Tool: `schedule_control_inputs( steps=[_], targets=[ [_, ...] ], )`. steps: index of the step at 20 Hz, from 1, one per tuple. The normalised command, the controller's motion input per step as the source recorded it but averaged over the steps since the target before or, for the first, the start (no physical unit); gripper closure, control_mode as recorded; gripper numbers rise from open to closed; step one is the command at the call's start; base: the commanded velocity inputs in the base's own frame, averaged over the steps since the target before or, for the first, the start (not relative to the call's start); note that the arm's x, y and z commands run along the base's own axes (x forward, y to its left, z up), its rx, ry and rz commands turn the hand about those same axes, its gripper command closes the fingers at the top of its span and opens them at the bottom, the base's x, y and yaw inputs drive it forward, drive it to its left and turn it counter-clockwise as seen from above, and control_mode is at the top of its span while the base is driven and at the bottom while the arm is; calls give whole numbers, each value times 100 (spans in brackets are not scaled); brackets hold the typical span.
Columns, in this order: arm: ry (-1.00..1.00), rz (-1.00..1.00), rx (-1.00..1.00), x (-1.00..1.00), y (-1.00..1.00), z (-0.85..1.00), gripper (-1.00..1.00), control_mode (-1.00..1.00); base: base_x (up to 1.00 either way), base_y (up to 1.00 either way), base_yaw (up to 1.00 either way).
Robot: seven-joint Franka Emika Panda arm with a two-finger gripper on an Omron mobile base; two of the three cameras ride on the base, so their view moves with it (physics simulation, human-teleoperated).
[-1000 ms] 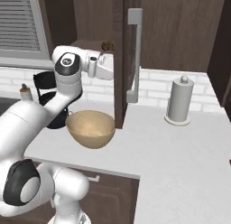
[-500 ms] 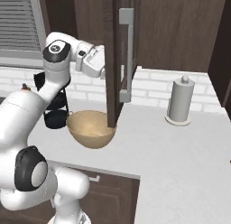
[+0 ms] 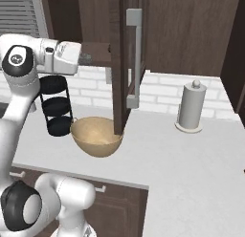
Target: Open the cabinet, pick up the bread from the cabinet and place it in the basket. Then move the basket to the dining counter.
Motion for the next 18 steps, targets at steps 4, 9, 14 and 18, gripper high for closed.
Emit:
schedule_control_inputs(
  steps=[4, 9, 14, 18],
  targets=[
    [4, 48, -14, 0, 0, 56, 100, -100, 0, 0, 0],
    [20, 38, -6, -2, 27, 7, 100, -100, 0, 0, 0],
    [35, 28, 2, 32, 11, 1, -100, -100, 0, 0, 0],
    [17, 23, 6, 34, 2, 0, -100, -100, 0, 0, 0]
  ],
)
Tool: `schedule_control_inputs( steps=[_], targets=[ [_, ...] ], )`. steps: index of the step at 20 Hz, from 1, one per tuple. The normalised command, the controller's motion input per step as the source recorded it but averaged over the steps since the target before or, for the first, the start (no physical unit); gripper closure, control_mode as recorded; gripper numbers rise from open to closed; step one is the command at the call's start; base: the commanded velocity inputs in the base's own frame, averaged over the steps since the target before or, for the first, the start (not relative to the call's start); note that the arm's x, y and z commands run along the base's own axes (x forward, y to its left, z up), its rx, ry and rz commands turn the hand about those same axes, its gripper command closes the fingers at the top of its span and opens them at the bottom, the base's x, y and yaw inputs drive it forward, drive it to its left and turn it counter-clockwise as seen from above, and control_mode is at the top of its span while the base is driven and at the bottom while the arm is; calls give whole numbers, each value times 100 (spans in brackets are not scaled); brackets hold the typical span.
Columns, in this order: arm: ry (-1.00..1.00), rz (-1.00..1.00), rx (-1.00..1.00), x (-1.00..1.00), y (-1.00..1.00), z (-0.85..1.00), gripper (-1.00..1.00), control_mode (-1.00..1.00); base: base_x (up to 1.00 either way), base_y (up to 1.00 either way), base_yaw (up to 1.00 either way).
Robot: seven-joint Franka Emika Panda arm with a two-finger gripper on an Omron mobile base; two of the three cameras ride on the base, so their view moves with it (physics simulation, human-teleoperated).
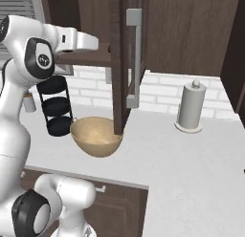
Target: Open the cabinet, pick up the bread from the cabinet and place it in the basket. Then move the basket to the dining counter.
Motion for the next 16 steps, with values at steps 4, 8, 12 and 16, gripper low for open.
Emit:
schedule_control_inputs(
  steps=[4, 8, 12, 16],
  targets=[
    [6, 16, 1, 21, 5, 0, -100, -100, 0, 0, 0],
    [15, 15, 18, 35, 0, -9, -100, -100, 0, 0, 0],
    [7, 15, 16, 31, 0, -9, -100, -100, 0, 0, 0],
    [0, 14, 6, 31, 6, 0, -100, -100, 0, 0, 0]
  ],
)
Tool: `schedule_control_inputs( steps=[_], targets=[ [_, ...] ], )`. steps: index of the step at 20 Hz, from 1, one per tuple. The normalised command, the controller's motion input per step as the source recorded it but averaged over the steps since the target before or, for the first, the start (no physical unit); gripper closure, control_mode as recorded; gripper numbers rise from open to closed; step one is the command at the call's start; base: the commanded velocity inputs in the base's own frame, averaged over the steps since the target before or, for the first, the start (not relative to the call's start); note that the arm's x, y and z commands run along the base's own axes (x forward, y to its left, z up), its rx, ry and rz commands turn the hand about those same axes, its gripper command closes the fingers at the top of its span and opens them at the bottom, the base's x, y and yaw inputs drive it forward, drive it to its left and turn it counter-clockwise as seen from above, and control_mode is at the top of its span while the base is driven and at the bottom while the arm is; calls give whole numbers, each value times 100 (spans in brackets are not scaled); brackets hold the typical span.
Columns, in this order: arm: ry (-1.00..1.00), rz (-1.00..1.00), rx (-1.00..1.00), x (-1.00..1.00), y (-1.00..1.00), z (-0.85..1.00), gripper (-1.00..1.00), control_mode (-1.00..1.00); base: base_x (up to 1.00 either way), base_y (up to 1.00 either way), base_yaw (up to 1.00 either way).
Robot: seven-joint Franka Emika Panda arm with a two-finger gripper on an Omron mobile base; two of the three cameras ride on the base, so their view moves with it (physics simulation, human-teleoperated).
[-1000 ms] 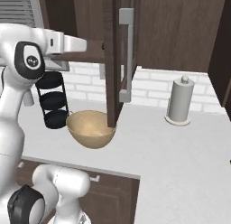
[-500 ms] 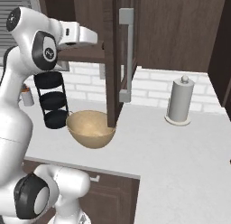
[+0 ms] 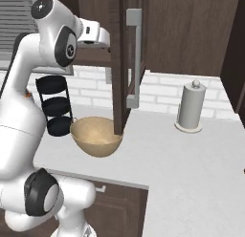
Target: Open the cabinet, pick up the bread from the cabinet and place it in the basket. Then move the basket to the dining counter.
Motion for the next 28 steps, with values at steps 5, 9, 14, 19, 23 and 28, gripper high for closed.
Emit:
schedule_control_inputs(
  steps=[5, 9, 14, 19, 23, 28],
  targets=[
    [0, 15, 9, 33, 0, -2, -100, -100, 0, 0, 0],
    [2, 15, 7, 38, 3, -6, -100, -100, 0, 0, 0],
    [8, 8, 1, 48, 10, -15, -100, -100, 0, 0, 0],
    [6, 8, 0, 52, 1, -12, -100, -100, 0, 0, 0],
    [2, 5, 0, 54, 0, -7, -100, -100, 0, 0, 0],
    [1, 0, 0, 58, 0, -11, -100, -100, 0, 0, 0]
  ],
)
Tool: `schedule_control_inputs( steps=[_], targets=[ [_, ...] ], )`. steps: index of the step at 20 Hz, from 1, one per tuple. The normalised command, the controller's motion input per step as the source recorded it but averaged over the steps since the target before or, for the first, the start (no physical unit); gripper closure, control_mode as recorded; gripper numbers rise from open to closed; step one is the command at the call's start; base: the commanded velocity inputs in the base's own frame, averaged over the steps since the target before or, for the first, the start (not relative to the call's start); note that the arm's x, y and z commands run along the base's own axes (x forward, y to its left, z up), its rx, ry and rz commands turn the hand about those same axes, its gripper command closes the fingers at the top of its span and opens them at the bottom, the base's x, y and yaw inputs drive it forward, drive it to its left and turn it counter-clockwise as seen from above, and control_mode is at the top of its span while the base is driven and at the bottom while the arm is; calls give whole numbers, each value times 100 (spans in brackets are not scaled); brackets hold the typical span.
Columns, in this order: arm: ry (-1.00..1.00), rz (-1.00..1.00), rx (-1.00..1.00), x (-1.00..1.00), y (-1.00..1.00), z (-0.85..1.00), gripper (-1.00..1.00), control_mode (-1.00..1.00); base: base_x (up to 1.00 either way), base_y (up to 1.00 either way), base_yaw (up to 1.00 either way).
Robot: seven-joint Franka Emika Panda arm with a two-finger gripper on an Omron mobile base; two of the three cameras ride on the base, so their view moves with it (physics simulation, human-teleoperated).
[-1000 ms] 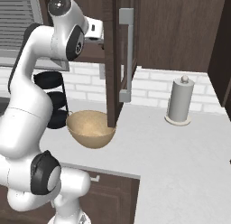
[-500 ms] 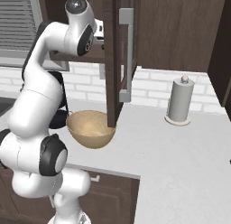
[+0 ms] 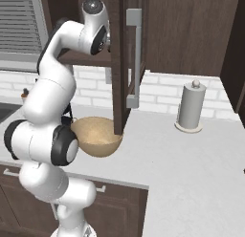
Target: Open the cabinet, pick up the bread from the cabinet and place it in the basket. Then move the basket to the dining counter.
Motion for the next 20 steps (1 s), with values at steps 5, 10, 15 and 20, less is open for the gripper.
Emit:
schedule_control_inputs(
  steps=[5, 10, 15, 20],
  targets=[
    [0, 0, 0, 53, -2, -15, -100, -100, 0, 0, 0],
    [0, 0, 0, 52, -15, -9, -100, -100, 0, 0, 0],
    [0, 0, 0, 45, -5, -3, -100, -100, 0, 0, 0],
    [3, 0, 0, 39, -19, -9, -100, -100, 0, 0, 0]
  ],
)
